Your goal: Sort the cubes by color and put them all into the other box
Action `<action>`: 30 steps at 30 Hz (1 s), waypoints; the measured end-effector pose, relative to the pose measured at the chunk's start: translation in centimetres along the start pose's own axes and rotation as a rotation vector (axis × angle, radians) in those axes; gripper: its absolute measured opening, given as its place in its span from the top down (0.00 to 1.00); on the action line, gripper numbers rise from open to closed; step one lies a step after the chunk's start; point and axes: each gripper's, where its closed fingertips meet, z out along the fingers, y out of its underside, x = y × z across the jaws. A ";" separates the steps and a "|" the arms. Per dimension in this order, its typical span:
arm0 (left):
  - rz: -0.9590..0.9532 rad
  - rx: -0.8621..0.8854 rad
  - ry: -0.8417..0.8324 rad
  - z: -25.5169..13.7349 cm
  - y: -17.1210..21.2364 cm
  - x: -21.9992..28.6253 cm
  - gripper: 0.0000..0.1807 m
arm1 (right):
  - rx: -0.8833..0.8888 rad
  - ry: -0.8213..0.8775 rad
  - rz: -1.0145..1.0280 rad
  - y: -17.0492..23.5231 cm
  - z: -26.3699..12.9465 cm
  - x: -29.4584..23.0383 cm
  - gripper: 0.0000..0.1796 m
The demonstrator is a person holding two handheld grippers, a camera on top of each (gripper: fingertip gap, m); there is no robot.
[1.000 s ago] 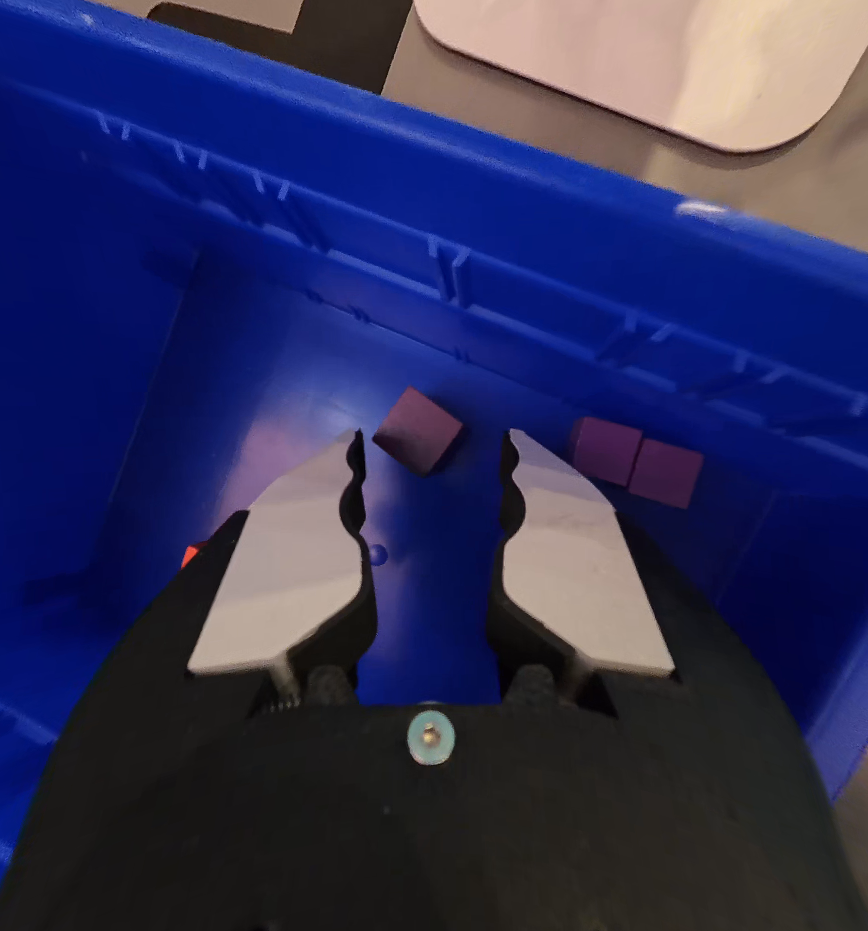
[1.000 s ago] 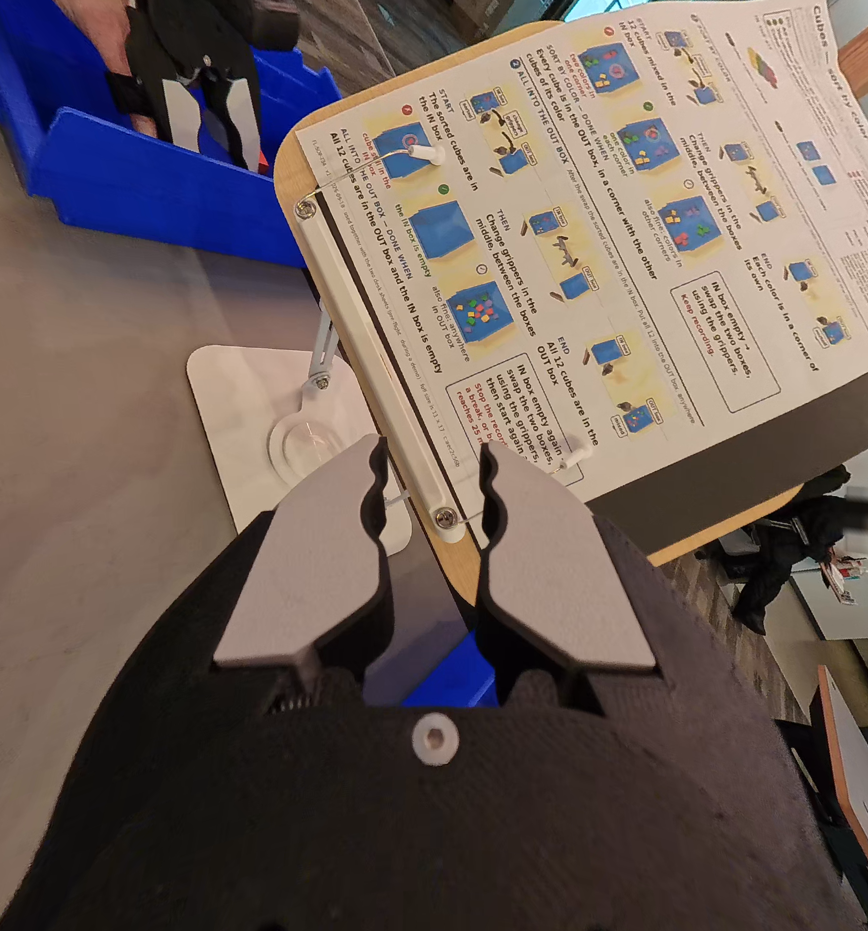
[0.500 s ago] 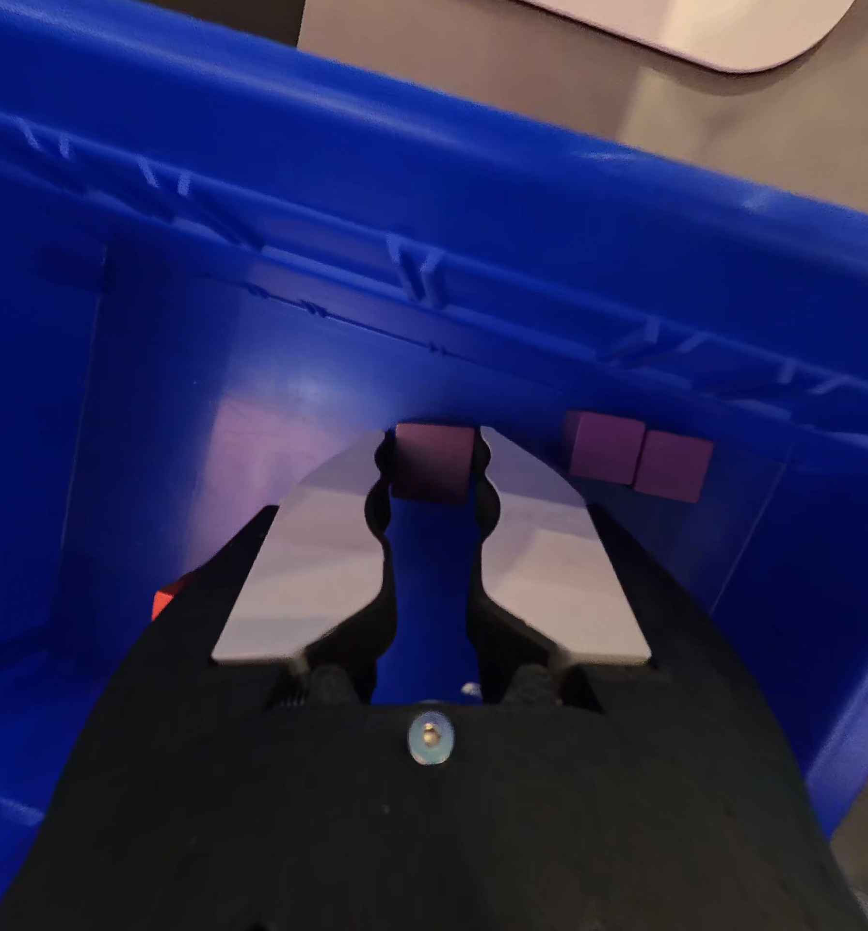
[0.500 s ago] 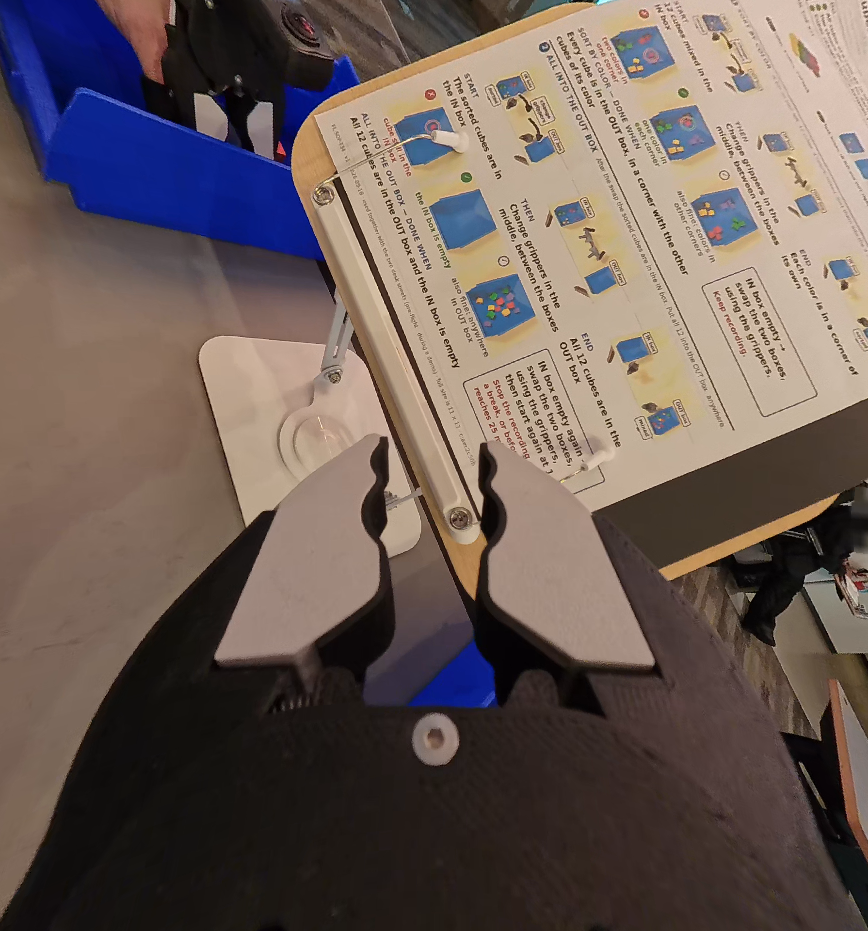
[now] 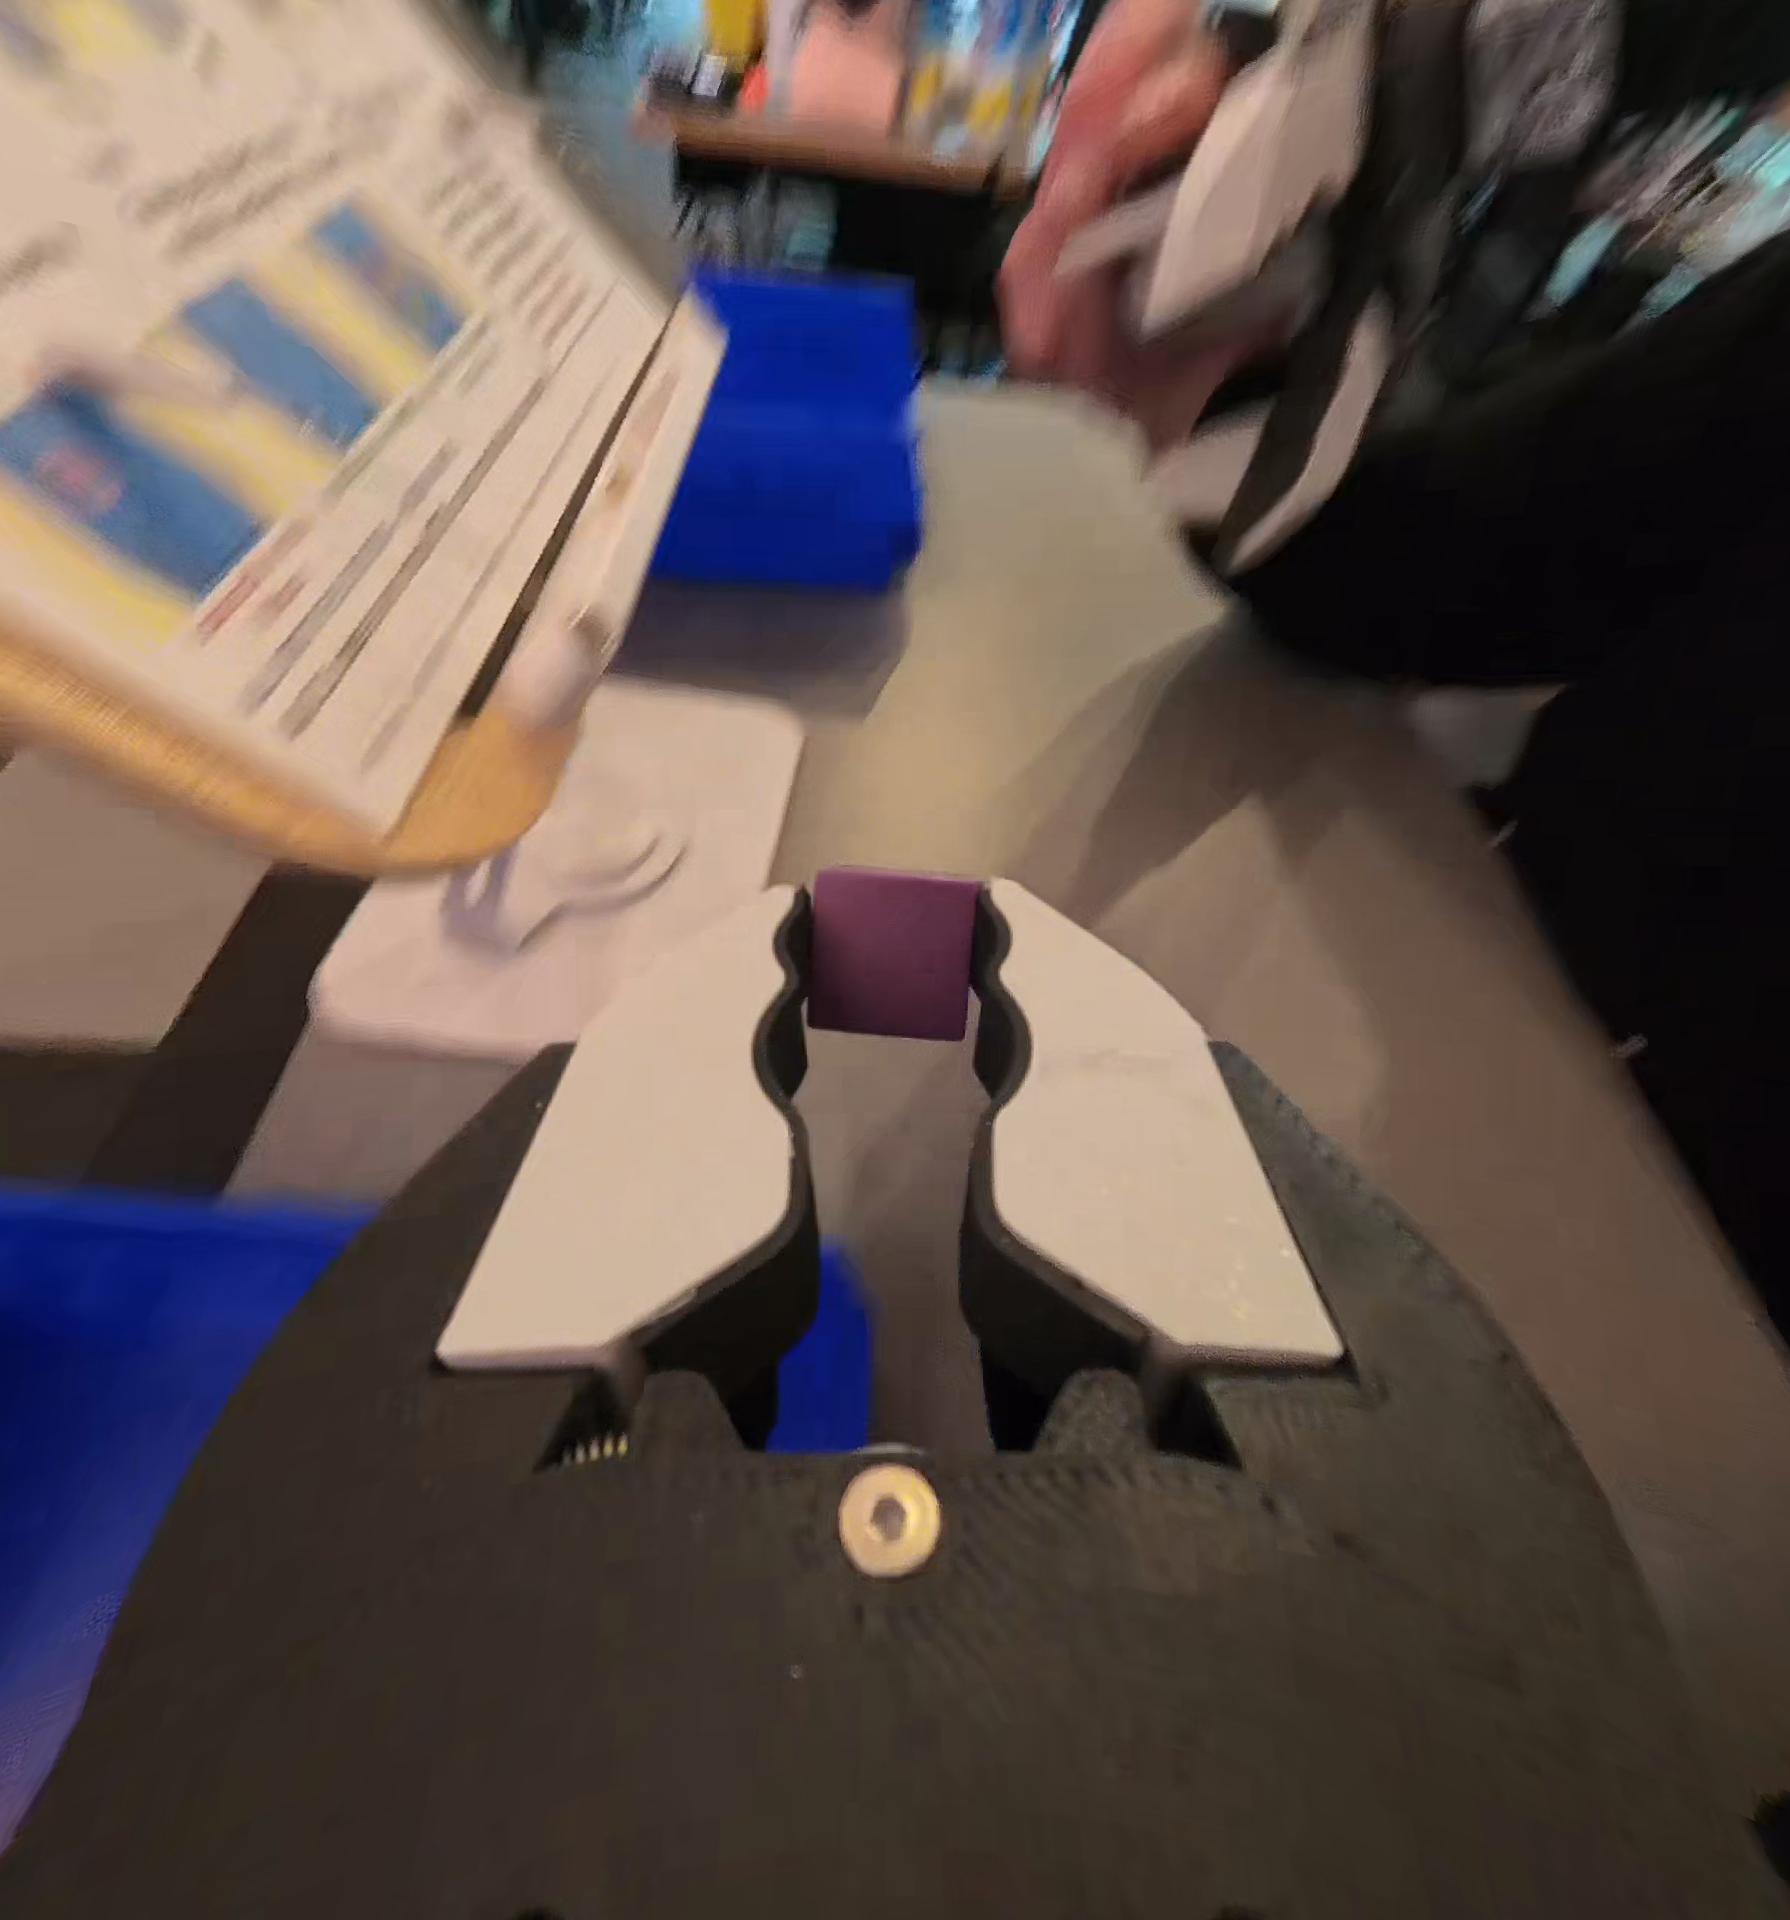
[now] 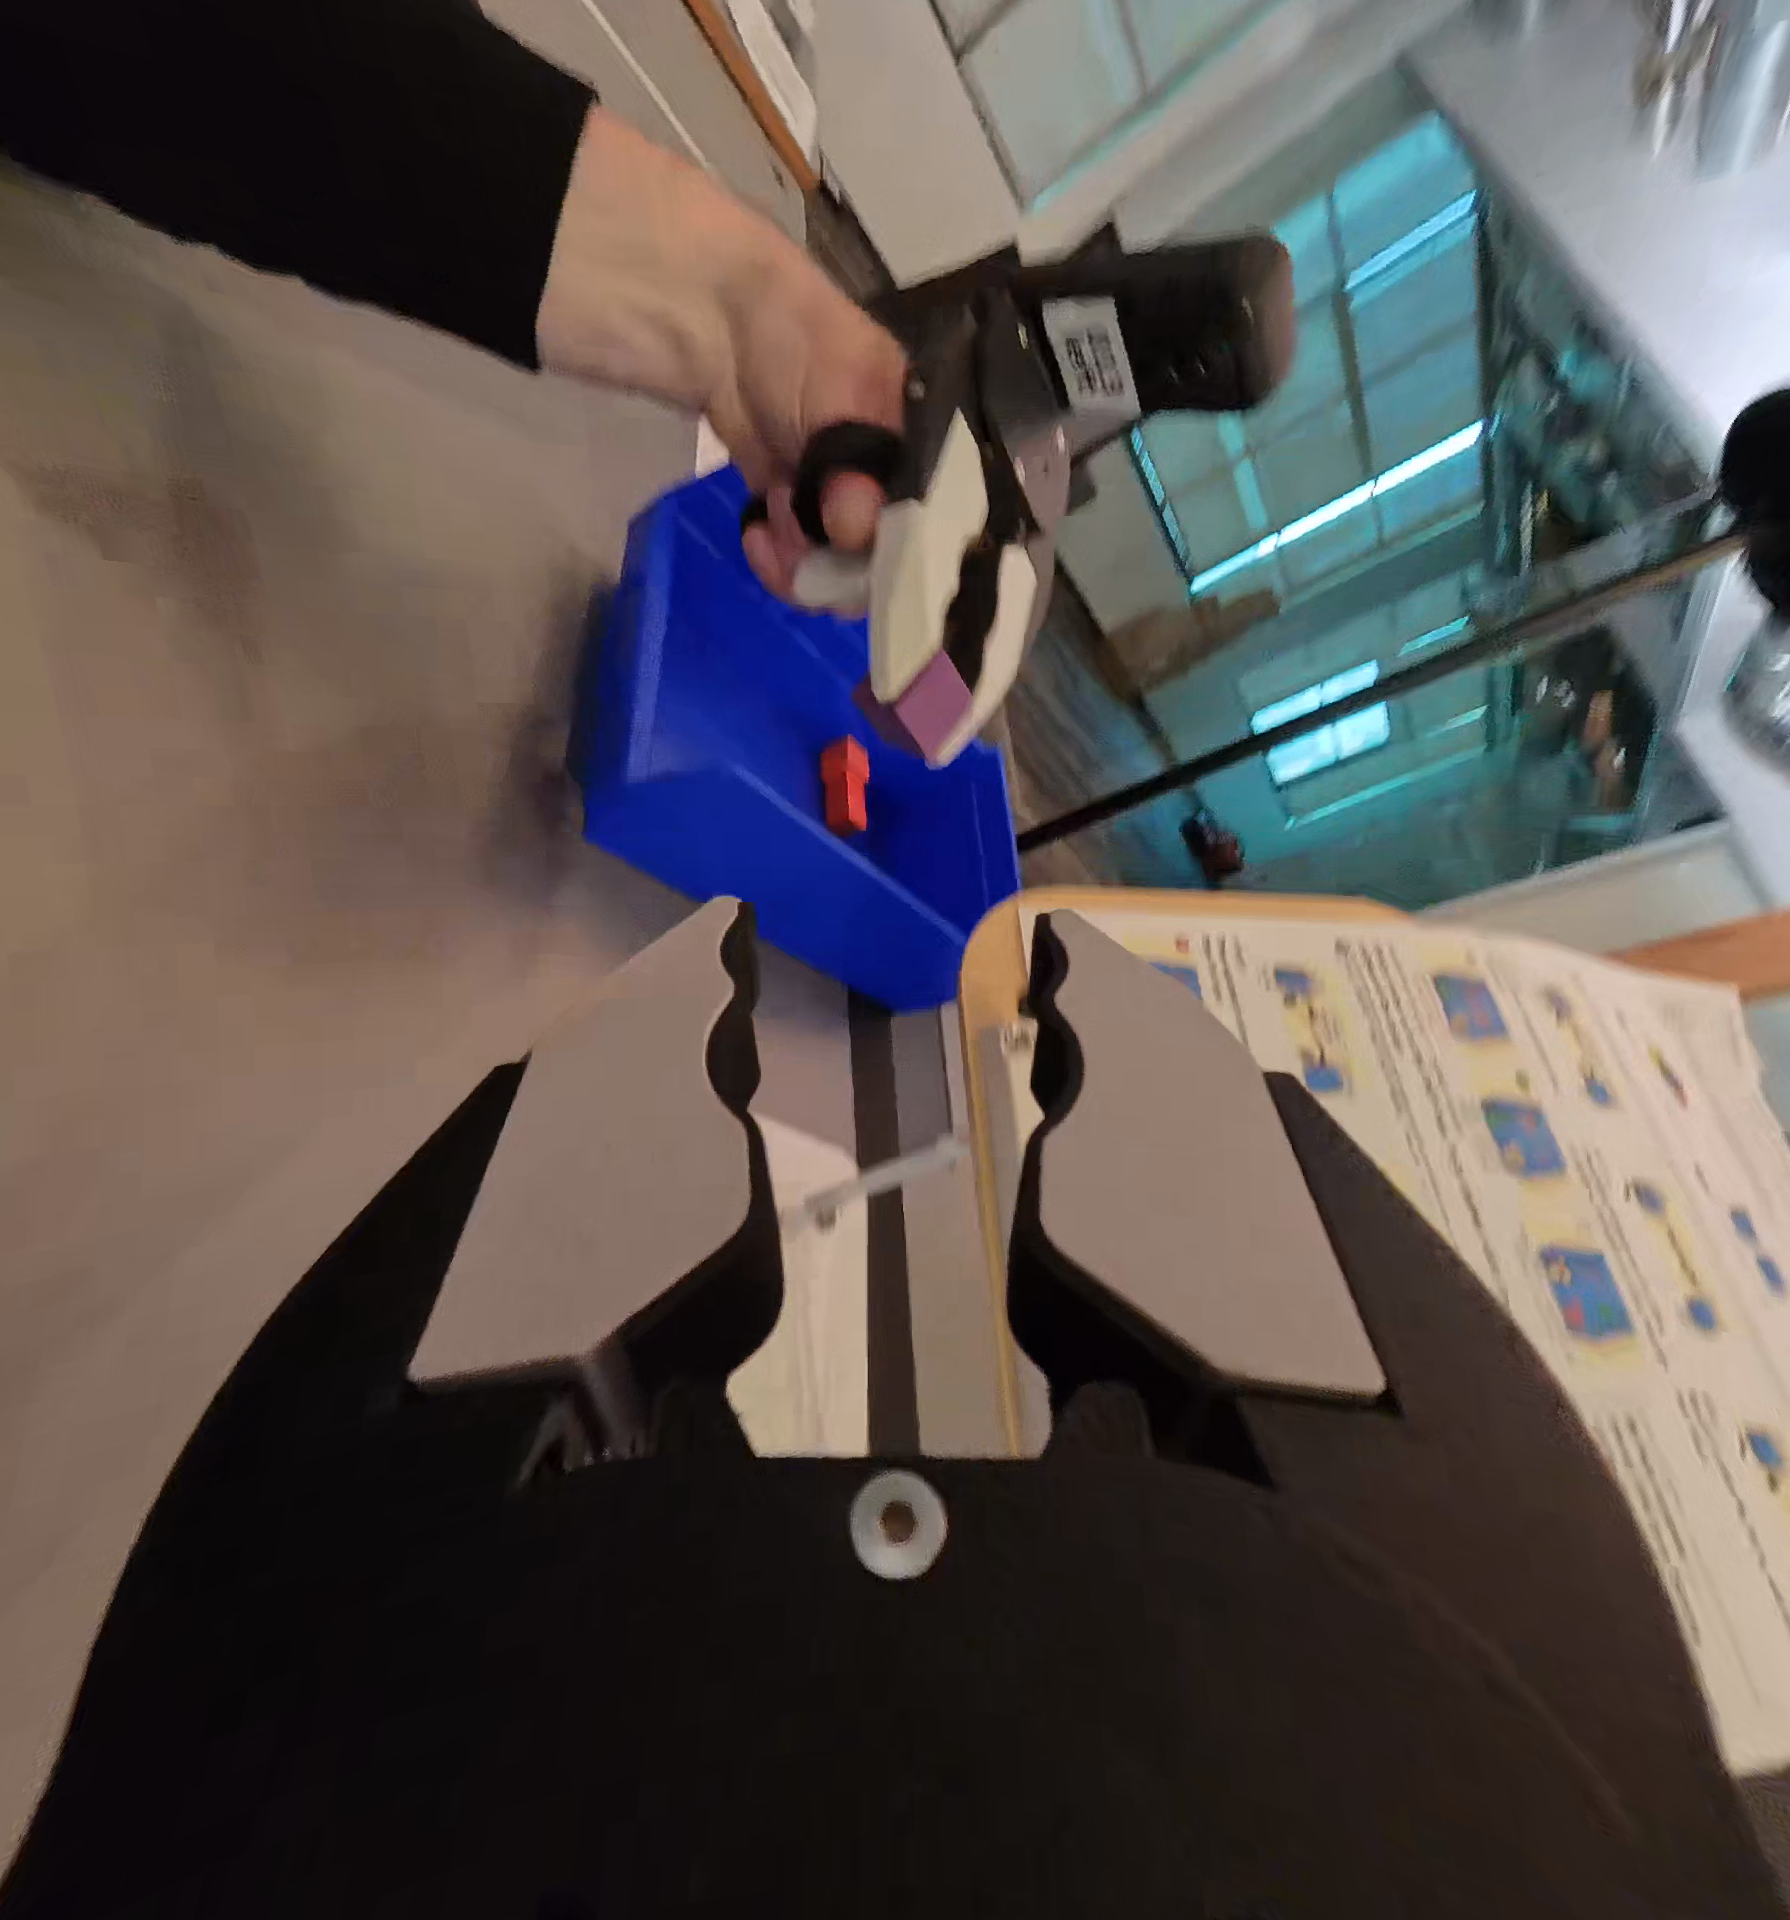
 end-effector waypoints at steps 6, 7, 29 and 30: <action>-0.082 0.320 0.227 4.0 -5.5 5.8 0.84 | 0.084 0.195 -0.149 -3.2 2.4 0.5 0.69; -0.094 0.379 0.256 4.4 -6.2 6.3 0.84 | 0.095 0.222 -0.153 -3.6 2.5 0.9 0.68; -0.040 0.596 0.209 1.1 -9.4 6.2 1.00 | -0.224 0.458 -0.061 6.3 -7.6 11.0 0.84; -0.022 0.581 0.164 0.5 -9.4 5.9 1.00 | -0.275 0.474 0.004 8.7 -9.2 12.1 0.84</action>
